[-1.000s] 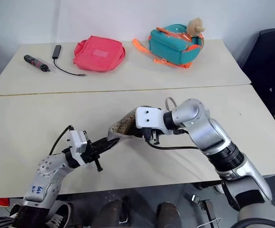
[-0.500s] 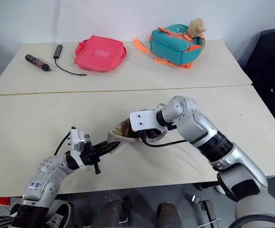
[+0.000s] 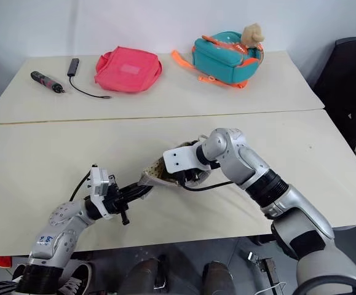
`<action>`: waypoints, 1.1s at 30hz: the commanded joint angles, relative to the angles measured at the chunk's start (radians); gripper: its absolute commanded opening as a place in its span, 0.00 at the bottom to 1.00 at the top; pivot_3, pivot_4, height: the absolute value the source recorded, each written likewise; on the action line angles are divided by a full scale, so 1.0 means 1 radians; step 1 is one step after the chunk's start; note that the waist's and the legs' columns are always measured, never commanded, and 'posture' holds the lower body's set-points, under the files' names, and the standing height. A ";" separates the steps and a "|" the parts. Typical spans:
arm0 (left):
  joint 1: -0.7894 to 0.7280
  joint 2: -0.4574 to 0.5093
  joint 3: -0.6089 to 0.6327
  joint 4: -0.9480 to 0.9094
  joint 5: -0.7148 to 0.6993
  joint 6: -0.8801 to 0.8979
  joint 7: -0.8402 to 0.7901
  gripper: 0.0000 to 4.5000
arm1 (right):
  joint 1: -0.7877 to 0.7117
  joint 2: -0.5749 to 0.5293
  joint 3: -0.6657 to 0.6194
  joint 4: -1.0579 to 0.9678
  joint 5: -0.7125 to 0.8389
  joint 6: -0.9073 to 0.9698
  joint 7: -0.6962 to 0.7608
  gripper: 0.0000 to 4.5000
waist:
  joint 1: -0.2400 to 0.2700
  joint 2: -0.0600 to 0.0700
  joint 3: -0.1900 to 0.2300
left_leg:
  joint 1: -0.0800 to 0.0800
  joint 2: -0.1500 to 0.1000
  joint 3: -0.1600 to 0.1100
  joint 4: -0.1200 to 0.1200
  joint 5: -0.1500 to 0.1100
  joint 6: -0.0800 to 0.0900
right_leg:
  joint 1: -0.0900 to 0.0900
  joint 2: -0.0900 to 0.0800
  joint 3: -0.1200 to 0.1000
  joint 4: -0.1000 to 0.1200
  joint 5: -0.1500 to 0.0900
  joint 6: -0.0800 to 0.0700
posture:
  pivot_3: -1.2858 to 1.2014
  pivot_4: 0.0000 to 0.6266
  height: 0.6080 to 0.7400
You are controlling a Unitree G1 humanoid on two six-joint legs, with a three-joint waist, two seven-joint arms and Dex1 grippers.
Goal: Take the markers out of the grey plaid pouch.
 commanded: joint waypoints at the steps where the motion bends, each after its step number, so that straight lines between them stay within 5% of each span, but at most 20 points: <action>1: 0.002 -0.011 0.016 -0.020 -0.019 -0.017 -0.019 0.00 | 0.013 -0.001 -0.002 0.020 -0.027 -0.010 -0.009 0.02 | 0.000 0.000 0.000 | 0.000 0.000 0.000 0.000 -0.002 -0.003 | 0.000 0.000 0.000 0.000 0.000 0.000 | 0.52 0.24 1.00; 9: 0.005 -0.028 0.043 -0.003 -0.030 -0.012 -0.003 0.00 | 0.023 -0.026 -0.107 -0.106 0.065 0.045 0.031 0.00 | 0.003 0.000 0.000 | 0.000 0.000 0.000 0.000 -0.002 -0.004 | 0.000 0.000 0.000 0.000 0.000 0.000 | 0.52 0.24 1.00; 13: -0.008 -0.025 0.099 0.016 -0.166 0.137 -0.008 0.00 | 0.029 -0.075 -0.170 -0.259 0.159 0.176 0.115 0.00 | 0.004 0.000 0.000 | -0.001 0.000 -0.001 0.000 -0.001 -0.002 | 0.000 -0.001 0.000 -0.001 0.000 0.000 | 0.52 0.24 1.00; 17: -0.023 -0.009 0.123 0.004 -0.284 0.281 -0.050 0.00 | 0.007 -0.096 -0.161 -0.303 0.164 0.208 0.131 0.00 | 0.004 0.000 0.000 | -0.001 0.000 -0.001 0.000 -0.002 -0.002 | 0.000 -0.001 0.000 -0.001 0.000 0.000 | 0.52 0.24 1.00; 22: -0.043 0.012 0.089 -0.011 -0.261 0.314 -0.095 0.00 | 0.001 -0.112 -0.115 -0.308 0.151 0.252 0.168 0.00 | 0.003 0.000 0.000 | -0.001 0.000 -0.001 0.000 -0.002 -0.003 | 0.000 -0.001 0.000 -0.001 0.000 0.000 | 0.52 0.24 1.00; 25: -0.057 -0.001 0.079 -0.002 -0.249 0.317 -0.091 0.00 | -0.003 -0.102 -0.091 -0.307 0.141 0.269 0.160 0.13 | 0.004 0.000 0.000 | -0.001 -0.001 -0.001 0.000 -0.002 -0.003 | 0.000 -0.001 0.000 -0.001 0.000 0.000 | 0.52 0.24 1.00; 30: -0.038 -0.005 0.067 -0.010 -0.242 0.326 -0.087 0.00 | 0.009 -0.093 -0.036 -0.289 0.105 0.212 0.143 0.49 | 0.004 0.000 0.000 | -0.001 -0.001 -0.001 0.000 -0.002 -0.003 | 0.000 -0.001 0.000 -0.001 0.000 0.000 | 0.52 0.24 1.00; 33: -0.033 -0.011 0.069 -0.018 -0.251 0.340 -0.079 0.00 | 0.007 -0.075 -0.005 -0.236 0.064 0.150 0.106 0.49 | 0.003 0.000 0.000 | -0.001 -0.001 -0.001 0.000 -0.002 -0.003 | 0.000 -0.001 0.000 -0.001 0.000 0.000 | 0.52 0.24 1.00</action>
